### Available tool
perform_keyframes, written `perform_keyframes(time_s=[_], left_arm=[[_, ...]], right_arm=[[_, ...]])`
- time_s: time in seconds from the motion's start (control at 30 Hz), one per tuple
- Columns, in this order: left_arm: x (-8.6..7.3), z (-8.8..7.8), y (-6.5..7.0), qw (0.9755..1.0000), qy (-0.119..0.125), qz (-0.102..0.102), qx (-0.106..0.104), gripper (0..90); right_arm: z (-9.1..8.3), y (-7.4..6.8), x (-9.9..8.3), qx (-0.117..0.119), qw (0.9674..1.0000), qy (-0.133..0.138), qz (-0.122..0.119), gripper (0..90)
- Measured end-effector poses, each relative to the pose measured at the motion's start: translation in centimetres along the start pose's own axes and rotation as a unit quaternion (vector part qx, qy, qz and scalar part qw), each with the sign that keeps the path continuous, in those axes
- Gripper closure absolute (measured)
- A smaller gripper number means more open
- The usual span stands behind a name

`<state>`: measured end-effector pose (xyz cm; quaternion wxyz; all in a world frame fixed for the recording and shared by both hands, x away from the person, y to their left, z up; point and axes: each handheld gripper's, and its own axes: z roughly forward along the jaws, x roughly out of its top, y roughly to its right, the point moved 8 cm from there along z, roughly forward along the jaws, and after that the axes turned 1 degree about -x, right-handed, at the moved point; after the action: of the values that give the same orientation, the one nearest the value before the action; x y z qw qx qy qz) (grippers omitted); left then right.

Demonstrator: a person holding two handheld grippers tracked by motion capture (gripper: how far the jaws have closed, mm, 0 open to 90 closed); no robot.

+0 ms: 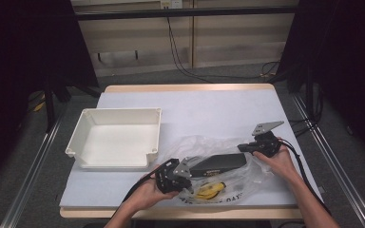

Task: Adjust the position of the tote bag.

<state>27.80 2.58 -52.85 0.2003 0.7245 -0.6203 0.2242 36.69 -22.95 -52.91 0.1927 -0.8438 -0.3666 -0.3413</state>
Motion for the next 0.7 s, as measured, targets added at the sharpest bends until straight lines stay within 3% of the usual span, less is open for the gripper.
perform_keyframes(time_s=[0.33, 0.5, 0.57, 0.63, 0.7], left_arm=[[-0.4, -0.3, 0.2, 1.0, -0.001, 0.001, 0.004, 88.7], [-0.3, -0.3, 0.1, 0.9999, 0.0, -0.012, 0.003, 87.0], [-0.2, -0.3, 0.1, 1.0, 0.0, -0.009, 0.003, 85.1], [0.0, -0.4, 0.1, 0.9999, 0.006, -0.013, 0.002, 80.8], [0.4, -1.0, 0.0, 0.9998, 0.015, -0.013, 0.005, 79.2]], right_arm=[[0.8, 0.3, -0.5, -0.016, 0.9997, -0.019, -0.001, 90.0], [0.8, 0.1, -0.5, -0.022, 0.9995, -0.021, -0.012, 90.0], [0.2, -0.2, -0.2, -0.021, 0.9996, -0.01, -0.018, 90.0], [-1.3, -0.6, 0.7, -0.012, 0.9995, 0.022, -0.017, 90.0], [-1.8, -0.8, 0.8, -0.007, 0.9994, 0.03, -0.016, 90.0]])
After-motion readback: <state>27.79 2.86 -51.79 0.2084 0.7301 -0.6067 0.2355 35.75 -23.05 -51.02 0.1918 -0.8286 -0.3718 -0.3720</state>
